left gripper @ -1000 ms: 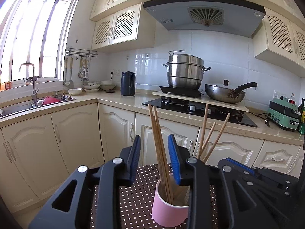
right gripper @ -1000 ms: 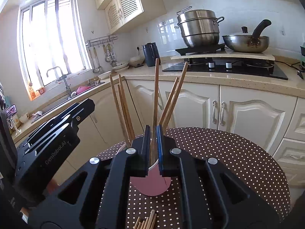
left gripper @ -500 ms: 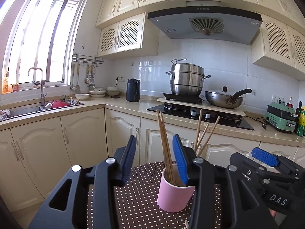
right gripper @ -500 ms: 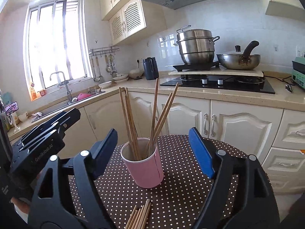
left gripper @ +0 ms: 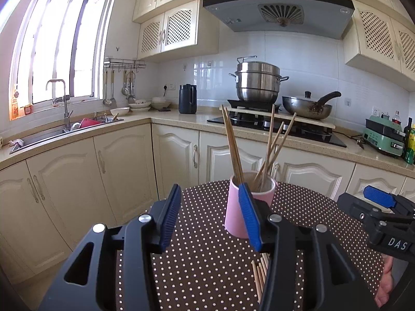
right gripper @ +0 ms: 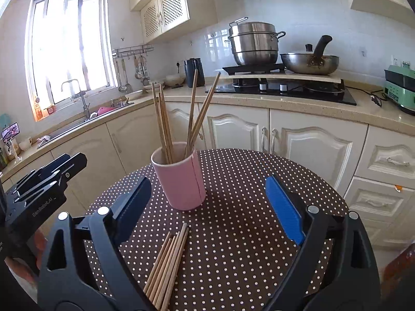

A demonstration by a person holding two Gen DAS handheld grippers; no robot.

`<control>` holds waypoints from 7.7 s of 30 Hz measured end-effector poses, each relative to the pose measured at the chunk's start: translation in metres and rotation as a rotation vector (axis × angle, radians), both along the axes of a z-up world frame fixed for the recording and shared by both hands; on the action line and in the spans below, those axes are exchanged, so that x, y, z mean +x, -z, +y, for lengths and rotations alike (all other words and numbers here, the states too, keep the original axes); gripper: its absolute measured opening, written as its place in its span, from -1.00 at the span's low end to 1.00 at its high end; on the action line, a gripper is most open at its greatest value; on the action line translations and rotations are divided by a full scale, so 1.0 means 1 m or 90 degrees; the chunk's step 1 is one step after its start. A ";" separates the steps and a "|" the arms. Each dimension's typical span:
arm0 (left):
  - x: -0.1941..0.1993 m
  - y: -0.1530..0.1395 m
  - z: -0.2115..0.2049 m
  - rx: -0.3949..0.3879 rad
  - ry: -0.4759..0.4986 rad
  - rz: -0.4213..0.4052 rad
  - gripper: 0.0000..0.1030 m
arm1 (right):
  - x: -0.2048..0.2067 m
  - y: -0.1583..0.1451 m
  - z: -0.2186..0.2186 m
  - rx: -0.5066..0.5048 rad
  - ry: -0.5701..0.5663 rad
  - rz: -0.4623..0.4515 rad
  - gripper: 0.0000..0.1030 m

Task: Organize utensils
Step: 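Move both open grippers back down to the remaining loose chopsticks, then close the right gripper on a chopstick while the left gripper grasps another, then lift both held chopsticks upright and carry them over the pink cup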

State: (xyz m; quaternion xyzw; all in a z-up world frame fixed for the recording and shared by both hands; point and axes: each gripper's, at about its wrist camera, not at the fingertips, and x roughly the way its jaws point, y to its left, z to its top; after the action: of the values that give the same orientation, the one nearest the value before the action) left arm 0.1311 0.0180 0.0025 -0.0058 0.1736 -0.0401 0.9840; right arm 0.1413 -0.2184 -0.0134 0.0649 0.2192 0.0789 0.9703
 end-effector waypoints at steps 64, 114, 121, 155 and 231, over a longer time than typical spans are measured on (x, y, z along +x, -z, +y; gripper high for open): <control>-0.007 0.120 -0.003 -0.040 0.045 0.291 -0.10 | 0.022 0.118 0.059 -0.101 0.024 0.297 0.57; 0.029 0.120 -0.046 0.013 0.067 0.381 -0.08 | 0.010 0.119 0.002 0.143 -0.034 0.281 -0.86; 0.037 0.121 -0.052 0.038 0.072 0.394 -0.04 | 0.010 0.120 -0.002 0.157 -0.037 0.282 -0.86; 0.024 0.103 -0.041 -0.001 0.070 0.305 -0.89 | 0.003 0.101 0.016 0.142 -0.076 0.204 -0.87; 0.042 -0.003 -0.032 -0.045 0.063 0.170 -0.89 | 0.005 -0.015 0.011 0.027 -0.035 -0.012 -0.89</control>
State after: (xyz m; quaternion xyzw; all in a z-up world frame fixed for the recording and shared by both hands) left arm 0.1735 -0.0142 0.0055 -0.0374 0.3012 -0.0932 0.9483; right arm 0.1458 -0.2071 0.0020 0.0785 0.2099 0.1109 0.9682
